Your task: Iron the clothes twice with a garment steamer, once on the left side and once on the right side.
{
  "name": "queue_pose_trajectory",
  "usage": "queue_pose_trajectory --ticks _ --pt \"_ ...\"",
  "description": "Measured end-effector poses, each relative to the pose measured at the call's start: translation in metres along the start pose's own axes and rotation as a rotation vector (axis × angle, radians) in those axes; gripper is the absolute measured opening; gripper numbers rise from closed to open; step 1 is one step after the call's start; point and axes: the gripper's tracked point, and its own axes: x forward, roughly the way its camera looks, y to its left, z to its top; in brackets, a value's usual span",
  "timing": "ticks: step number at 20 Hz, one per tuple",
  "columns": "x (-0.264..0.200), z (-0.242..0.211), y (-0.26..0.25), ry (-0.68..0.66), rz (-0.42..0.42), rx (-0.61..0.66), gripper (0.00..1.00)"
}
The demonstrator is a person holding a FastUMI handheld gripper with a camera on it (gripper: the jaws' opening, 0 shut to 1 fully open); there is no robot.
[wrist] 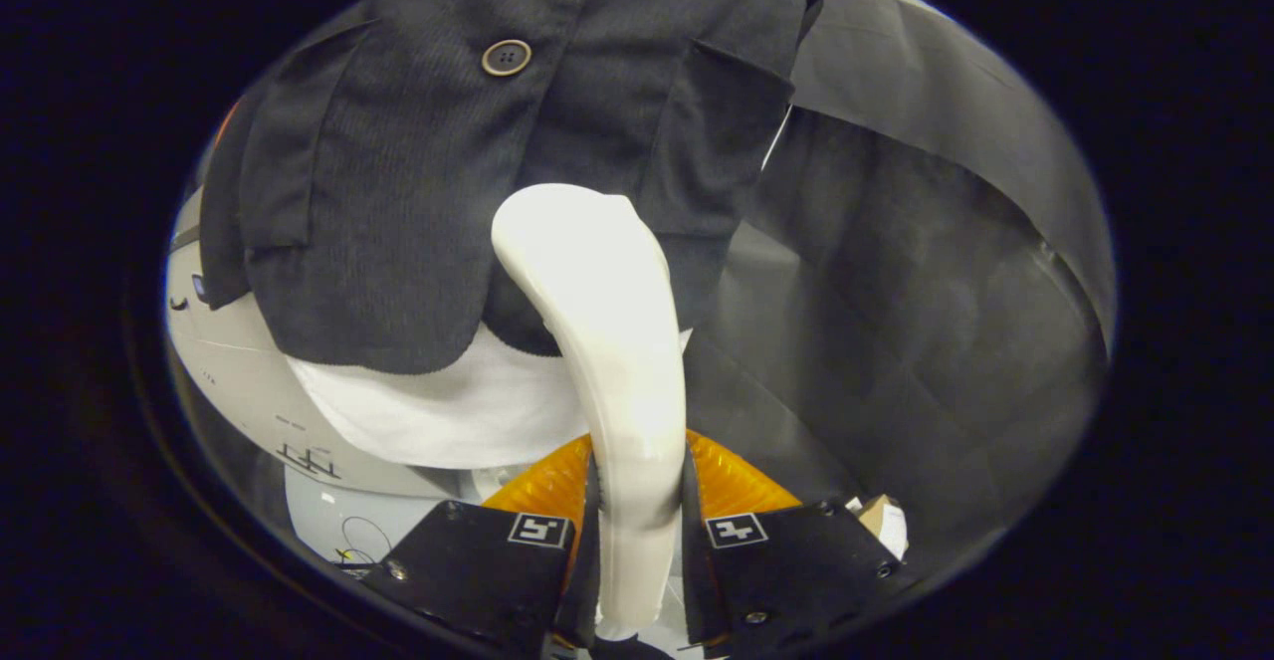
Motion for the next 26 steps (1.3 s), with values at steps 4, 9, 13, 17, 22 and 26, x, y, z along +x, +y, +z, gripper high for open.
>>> queue_pose_trajectory --ticks 4,9,13,17,22,26 --pt "-0.023 -0.018 0.001 -0.004 0.031 0.012 0.36" --pt "-0.064 -0.025 -0.014 -0.051 0.122 0.034 0.37" --pt "-0.113 -0.023 -0.035 -0.128 0.226 0.042 0.36" --pt "-0.170 -0.031 -0.049 -0.238 0.321 0.013 0.36" --pt "-0.241 -0.051 -0.044 -0.295 0.417 0.025 0.36" --pt "-0.288 -0.058 -0.047 -0.329 0.427 0.058 0.37"
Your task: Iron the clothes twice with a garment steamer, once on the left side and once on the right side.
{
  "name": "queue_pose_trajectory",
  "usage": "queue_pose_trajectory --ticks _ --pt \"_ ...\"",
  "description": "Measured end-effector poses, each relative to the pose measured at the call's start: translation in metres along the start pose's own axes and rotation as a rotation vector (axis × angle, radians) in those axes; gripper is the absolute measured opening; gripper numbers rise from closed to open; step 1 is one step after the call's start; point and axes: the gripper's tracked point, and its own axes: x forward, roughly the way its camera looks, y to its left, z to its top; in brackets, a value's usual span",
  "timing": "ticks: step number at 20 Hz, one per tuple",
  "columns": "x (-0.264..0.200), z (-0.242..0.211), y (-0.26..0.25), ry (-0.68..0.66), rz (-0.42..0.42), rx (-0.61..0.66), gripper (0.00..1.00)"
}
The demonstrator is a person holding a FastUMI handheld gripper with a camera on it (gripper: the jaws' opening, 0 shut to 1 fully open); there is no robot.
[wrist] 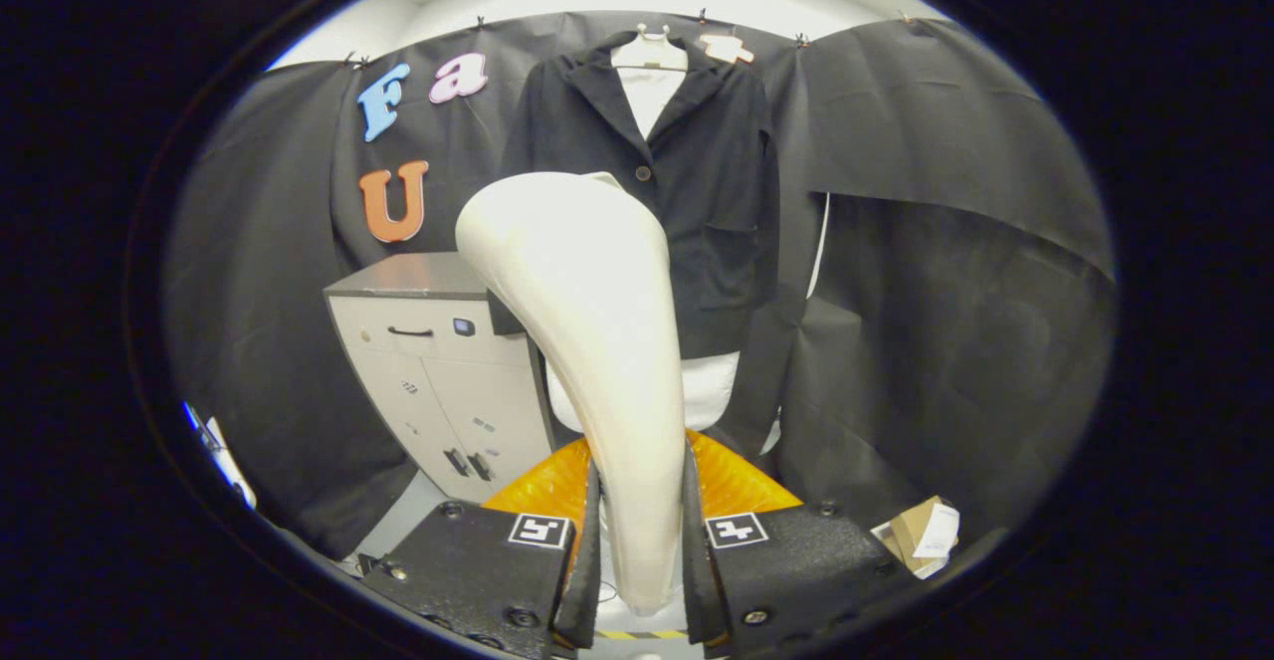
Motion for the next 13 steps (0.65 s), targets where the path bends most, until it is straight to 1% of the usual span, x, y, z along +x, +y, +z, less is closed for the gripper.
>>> queue_pose_trajectory --ticks 5,9,13 --pt "-0.056 0.008 0.036 -0.070 -0.024 0.026 0.37" --pt "-0.095 0.004 0.071 -0.127 -0.013 0.030 0.37" --pt "-0.119 -0.003 0.096 -0.148 0.007 0.038 0.37"
